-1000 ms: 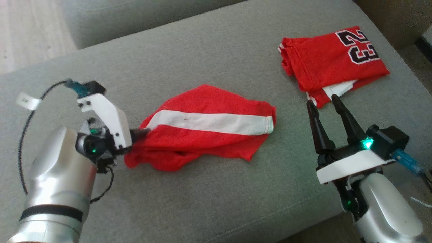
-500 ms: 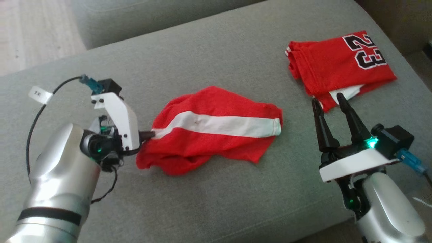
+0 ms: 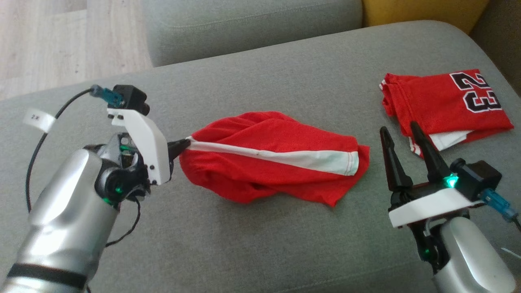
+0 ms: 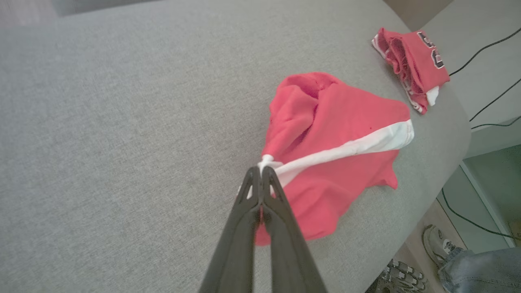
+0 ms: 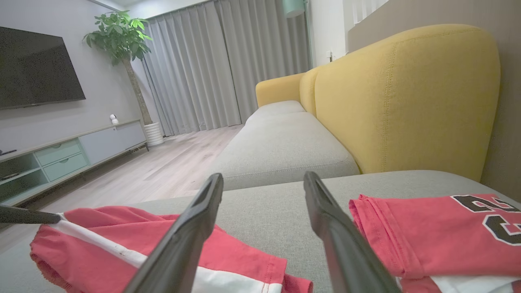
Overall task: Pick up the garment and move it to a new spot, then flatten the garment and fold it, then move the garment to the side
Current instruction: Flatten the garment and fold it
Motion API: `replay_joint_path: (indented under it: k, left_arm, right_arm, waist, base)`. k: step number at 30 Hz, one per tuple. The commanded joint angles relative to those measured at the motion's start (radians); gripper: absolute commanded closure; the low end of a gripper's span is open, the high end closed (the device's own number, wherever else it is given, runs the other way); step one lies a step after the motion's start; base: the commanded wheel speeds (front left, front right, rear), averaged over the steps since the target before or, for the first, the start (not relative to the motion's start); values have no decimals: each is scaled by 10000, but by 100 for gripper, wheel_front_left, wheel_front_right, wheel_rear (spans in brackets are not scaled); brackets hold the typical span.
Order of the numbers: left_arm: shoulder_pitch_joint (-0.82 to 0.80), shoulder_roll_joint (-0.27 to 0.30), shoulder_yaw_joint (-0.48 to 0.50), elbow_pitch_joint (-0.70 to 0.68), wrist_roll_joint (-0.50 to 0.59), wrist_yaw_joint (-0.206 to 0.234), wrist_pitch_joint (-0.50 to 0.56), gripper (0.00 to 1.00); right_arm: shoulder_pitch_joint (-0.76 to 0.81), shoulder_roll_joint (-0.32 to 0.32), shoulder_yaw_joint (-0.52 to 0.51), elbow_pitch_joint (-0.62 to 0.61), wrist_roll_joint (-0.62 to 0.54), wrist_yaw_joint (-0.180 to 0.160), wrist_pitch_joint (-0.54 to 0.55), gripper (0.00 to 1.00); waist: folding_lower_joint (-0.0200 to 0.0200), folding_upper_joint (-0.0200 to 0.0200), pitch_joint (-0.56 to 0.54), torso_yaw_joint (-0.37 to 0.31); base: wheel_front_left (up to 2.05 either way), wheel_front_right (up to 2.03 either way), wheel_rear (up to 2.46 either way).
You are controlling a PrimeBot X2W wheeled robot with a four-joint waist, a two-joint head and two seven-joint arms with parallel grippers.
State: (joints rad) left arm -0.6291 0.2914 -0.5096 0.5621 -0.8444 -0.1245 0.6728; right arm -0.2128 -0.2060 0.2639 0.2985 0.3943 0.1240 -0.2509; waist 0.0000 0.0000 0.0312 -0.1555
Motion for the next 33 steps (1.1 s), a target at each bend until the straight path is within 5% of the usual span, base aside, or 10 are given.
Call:
replay_joint_path:
  k: [1,6,10,15,18,19,20,21,27,33]
  left_arm:
    - [-232,570,307,-918,85,-60,-333,100]
    - [1286,1198,315,-2865,0,40,-788,100]
    - [3668,1611,504,-4304,60,862,-1540,100]
    - [5257,1241,961,-4600,98,1598,-3098,100]
    - [5465,1046,1075,-4482,179,1655,-3721,100]
    - [5497,923,1136,-4403,188,1633,-4030,85]
    - [5491,791,1211,-4311,174,1592,-4341,51]
    - [5475,684,1249,-4198,148,1524,-4561,0]
    - [5158,750,1318,-4285,584,1118,-5567,0]
    - [5027,1031,1877,-5080,1877,2027,-7270,0]
  right_arm:
    - [-27,-77,74,-388,-66,67,-108,0]
    - [224,-69,3,-437,-101,67,-108,0]
    - [294,-163,-109,-523,-107,67,-108,0]
    - [327,-285,-232,-546,-117,67,-108,0]
    - [331,-337,-201,-515,-121,67,-108,0]
    - [327,-356,-187,-503,-127,67,-108,0]
    - [324,-375,-176,-499,-130,67,-108,0]
    - [314,-391,-160,-494,-131,67,-108,0]
    - [307,-429,-73,-414,-118,67,-106,0]
    - [408,-416,-100,-373,-109,67,-106,0]
  waist:
    - [0,0,-100,119]
    - [0,0,-168,216]
    - [0,0,-69,172]
    - [0,0,88,238]
    - [0,0,110,298]
    - [0,0,110,332]
    - [0,0,107,368]
    - [0,0,93,401]
    - [0,0,-87,540]
    - [0,0,-245,606]
  base:
    - [0,0,0]
    - [0,0,0]
    - [0,0,0]
    - [0,0,0]
    - [0,0,0]
    - [0,0,0]
    - [0,0,0]
    - [0,0,0]
    - [0,0,0]
    - [0,0,0]
